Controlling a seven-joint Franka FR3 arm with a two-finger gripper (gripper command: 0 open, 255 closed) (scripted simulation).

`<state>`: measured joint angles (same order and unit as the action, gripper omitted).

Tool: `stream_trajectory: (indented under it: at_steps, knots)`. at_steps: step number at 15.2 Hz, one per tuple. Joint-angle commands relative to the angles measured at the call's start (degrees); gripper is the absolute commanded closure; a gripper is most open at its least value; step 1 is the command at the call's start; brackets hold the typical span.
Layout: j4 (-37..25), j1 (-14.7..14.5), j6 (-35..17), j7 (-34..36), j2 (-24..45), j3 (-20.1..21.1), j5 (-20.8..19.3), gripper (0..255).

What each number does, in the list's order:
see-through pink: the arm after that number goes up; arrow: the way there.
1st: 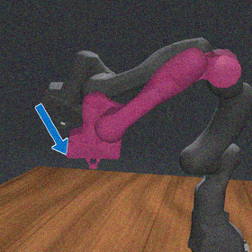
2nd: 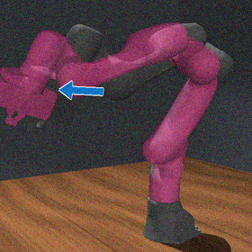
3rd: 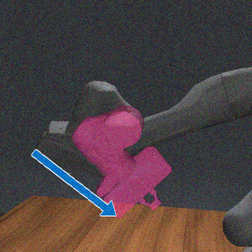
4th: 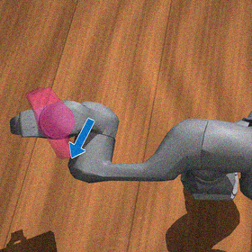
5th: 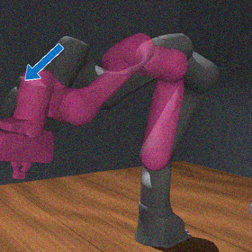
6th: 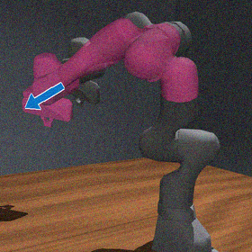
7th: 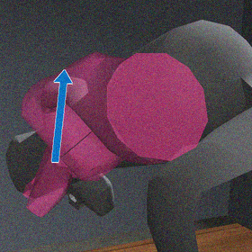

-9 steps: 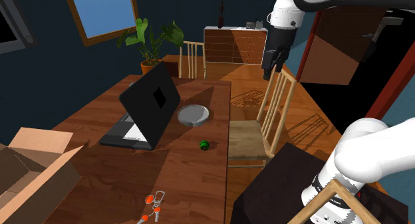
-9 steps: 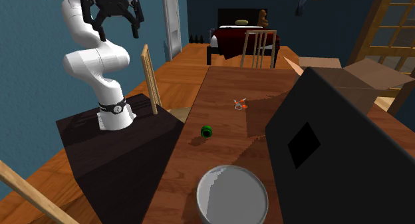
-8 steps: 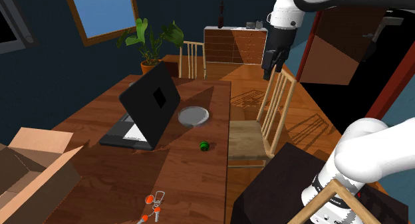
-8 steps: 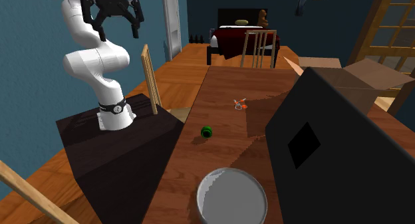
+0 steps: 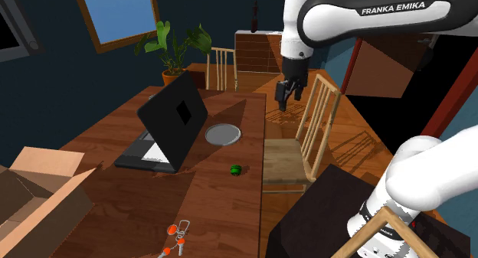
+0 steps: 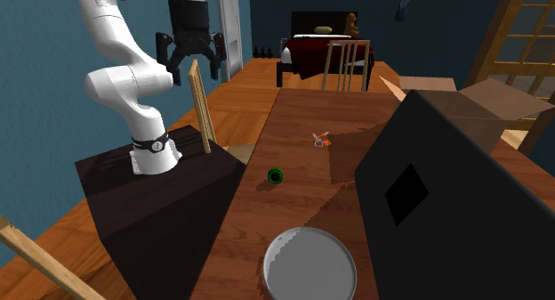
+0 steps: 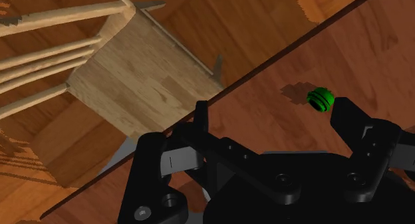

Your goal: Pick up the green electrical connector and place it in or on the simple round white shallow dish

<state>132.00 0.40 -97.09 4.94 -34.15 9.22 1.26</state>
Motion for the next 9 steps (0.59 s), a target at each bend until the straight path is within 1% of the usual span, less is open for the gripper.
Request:
stream_trajectory:
  at_steps: [1, 5, 9]
  knots:
    - [0.03, -0.22, -2.43, 2.17, 3.16, 1.91, 0.08, 0]
    - [-0.64, -0.45, -7.03, 6.44, 10.24, 5.43, -0.52, 0]
    - [-2.45, -0.54, -11.11, 11.07, 18.22, 8.68, -2.15, 0]
